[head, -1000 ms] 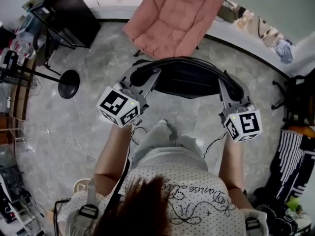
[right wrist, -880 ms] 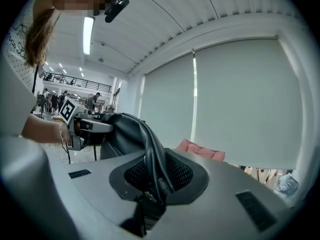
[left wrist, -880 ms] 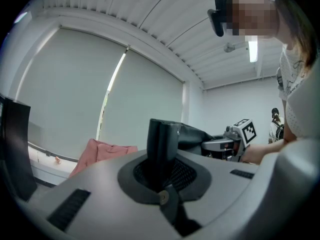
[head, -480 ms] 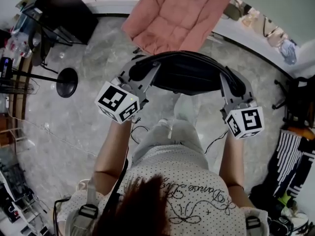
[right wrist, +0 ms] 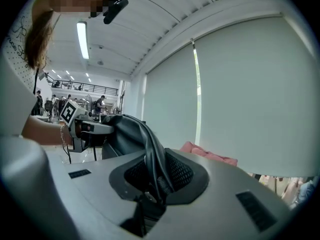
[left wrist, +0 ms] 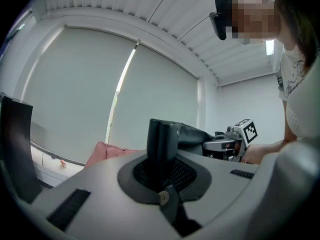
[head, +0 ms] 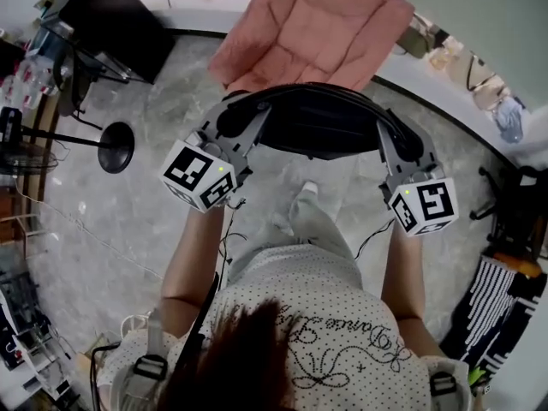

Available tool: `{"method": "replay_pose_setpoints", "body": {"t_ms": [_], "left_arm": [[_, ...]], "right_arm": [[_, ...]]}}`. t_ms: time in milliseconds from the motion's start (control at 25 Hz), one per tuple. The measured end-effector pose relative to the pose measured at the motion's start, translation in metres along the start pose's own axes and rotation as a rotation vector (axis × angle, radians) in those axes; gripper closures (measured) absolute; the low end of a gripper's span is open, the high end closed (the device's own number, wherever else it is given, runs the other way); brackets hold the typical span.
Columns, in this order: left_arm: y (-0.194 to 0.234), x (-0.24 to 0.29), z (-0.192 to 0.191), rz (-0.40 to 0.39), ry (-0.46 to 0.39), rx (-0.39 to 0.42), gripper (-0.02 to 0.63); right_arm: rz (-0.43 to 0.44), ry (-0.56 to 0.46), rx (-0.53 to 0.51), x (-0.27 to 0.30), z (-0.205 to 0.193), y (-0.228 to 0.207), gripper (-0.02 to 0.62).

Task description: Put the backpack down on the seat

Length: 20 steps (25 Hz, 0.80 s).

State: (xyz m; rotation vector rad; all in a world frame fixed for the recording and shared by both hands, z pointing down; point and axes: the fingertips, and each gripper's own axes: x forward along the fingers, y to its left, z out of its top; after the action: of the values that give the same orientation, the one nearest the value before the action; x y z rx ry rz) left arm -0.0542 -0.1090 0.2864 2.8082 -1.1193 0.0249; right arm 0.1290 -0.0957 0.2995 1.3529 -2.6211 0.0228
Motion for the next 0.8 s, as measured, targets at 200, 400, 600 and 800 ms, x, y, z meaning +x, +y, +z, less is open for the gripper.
{"method": "replay_pose_setpoints", "body": {"t_ms": [200,400,600,800], "left_arm": [[0.013,0.049,0.014,0.039,-0.017,0.014,0.586],[0.026,0.077,0.024,0.075,-0.033,0.017,0.586],[0.045,0.092,0.029,0.089,-0.035,0.011,0.586],[0.070,0.110,0.029,0.082,-0.037,0.006,0.586]], "right_arm": [[0.045,-0.023,-0.016,0.025,0.010,-0.053,0.529],[0.071,-0.043,-0.036,0.047,0.021,-0.085,0.529],[0.083,-0.043,-0.041,0.068,0.028,-0.098,0.528],[0.074,-0.041,-0.037,0.093,0.030,-0.109,0.528]]}}
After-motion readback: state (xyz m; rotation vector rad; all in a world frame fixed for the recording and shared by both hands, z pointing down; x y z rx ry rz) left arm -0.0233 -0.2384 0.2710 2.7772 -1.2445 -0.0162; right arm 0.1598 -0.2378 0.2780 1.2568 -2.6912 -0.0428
